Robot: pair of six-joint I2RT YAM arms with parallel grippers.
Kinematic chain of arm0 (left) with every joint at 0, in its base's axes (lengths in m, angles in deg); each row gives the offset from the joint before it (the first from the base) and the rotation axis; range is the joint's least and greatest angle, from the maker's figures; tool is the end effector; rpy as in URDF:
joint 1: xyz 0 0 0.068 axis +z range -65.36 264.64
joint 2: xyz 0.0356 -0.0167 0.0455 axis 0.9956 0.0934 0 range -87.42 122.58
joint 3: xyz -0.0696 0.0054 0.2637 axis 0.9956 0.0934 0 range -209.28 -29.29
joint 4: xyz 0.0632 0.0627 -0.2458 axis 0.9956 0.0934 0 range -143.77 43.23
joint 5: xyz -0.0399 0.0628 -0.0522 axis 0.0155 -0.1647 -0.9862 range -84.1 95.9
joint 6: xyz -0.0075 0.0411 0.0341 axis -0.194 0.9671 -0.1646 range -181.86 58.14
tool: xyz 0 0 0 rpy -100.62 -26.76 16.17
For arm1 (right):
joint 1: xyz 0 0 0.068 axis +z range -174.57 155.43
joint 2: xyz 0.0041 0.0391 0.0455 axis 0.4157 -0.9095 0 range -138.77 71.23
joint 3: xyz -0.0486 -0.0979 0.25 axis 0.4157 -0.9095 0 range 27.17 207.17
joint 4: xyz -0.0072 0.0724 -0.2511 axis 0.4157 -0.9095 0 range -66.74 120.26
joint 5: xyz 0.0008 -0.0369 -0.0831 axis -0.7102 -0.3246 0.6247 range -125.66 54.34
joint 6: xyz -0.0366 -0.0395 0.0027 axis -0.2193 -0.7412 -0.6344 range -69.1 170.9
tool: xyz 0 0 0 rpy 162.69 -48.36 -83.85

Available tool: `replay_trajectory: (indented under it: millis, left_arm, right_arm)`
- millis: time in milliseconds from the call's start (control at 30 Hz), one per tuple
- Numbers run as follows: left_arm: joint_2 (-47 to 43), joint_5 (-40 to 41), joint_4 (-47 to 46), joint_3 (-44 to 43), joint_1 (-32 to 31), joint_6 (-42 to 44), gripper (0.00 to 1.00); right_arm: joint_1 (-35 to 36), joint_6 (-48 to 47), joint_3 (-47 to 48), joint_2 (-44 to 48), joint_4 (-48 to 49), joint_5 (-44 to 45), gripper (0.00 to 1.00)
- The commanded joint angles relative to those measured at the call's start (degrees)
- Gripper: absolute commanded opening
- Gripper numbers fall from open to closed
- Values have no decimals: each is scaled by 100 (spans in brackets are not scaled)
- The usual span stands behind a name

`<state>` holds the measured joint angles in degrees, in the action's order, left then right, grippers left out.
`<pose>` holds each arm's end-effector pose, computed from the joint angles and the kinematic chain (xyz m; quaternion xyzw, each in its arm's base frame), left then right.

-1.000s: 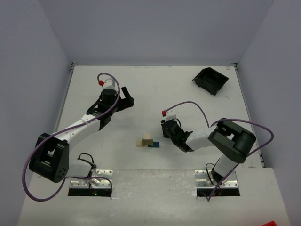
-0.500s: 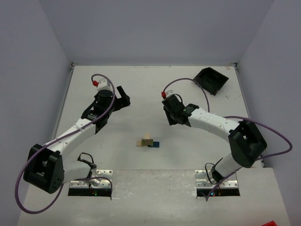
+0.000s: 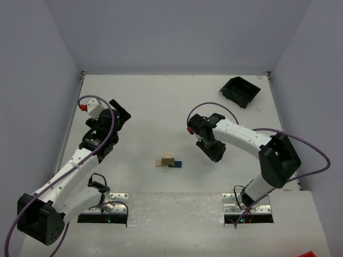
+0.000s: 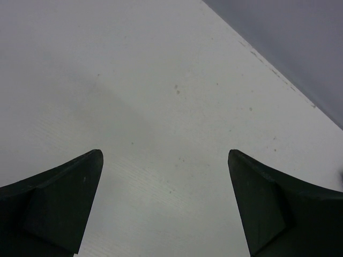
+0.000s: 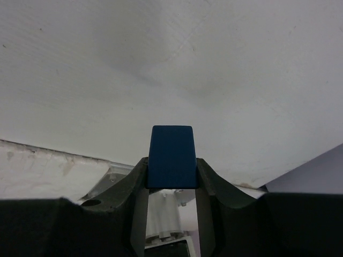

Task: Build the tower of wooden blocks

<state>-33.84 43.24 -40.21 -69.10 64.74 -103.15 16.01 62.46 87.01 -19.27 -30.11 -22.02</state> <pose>0.2013 -0.0499 0.2789 -0.3138 0.7642 -0.0155 0.5633 0.2042 0.1639 0.1956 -0.2497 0.9610 -0.1106 0.0441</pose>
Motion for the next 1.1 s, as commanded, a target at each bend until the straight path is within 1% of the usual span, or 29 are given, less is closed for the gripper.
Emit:
replay_trajectory:
  millis: [0,33,67,167,267,333,400,500,533,567,633,667,800,867,933,1067]
  left_arm:
    - [-28,339,61,-28,39,-89,100]
    - [-9,357,72,-35,39,-88,100]
    - [20,379,94,-35,39,-80,100]
    - [21,234,-122,54,39,3,100]
    - [12,195,-230,113,39,69,100]
    - [-1,175,-276,140,39,91,100]
    - [-14,77,-392,166,39,128,100]
    - [-37,60,-482,225,39,192,100]
    - [-41,63,-491,228,39,192,100]
    - [-38,58,-497,226,39,195,100]
    - [-32,40,-508,220,39,212,100]
    - [-32,32,-512,225,39,219,100]
    - [-23,2,-529,237,39,236,100]
    - [-32,-25,-525,242,39,241,100]
    - [-41,-47,-538,246,39,241,100]
    - [-15,-100,-591,261,39,265,100]
  right_arm:
    - [3,-537,694,-748,-598,-238,17]
    - [0,-666,737,-819,-597,-242,17]
    - [-14,-784,972,-1207,-590,-257,19]
    - [-126,-1077,1310,-1708,-503,-359,24]
    - [-328,-1394,1722,-2155,-475,-526,24]
    - [-413,-1419,1922,-2476,-435,-526,26]
    - [-452,-1478,2060,-2652,-298,-570,32]
    - [-489,-1493,2183,-2819,-16,-541,42]
    - [-489,-1485,2190,-2833,105,-504,44]
    - [-506,-1468,2190,-2841,229,-533,48]
    - [-553,-1405,2174,-2865,443,-627,62]
    - [-554,-1385,2164,-2868,522,-644,64]
    - [-565,-1002,2110,-2786,1071,-564,88]
    - [-564,-830,1873,-2432,1432,-587,98]
    - [-564,-759,1605,-2071,1824,-649,99]
    - [-560,-382,600,-953,2648,-568,99]
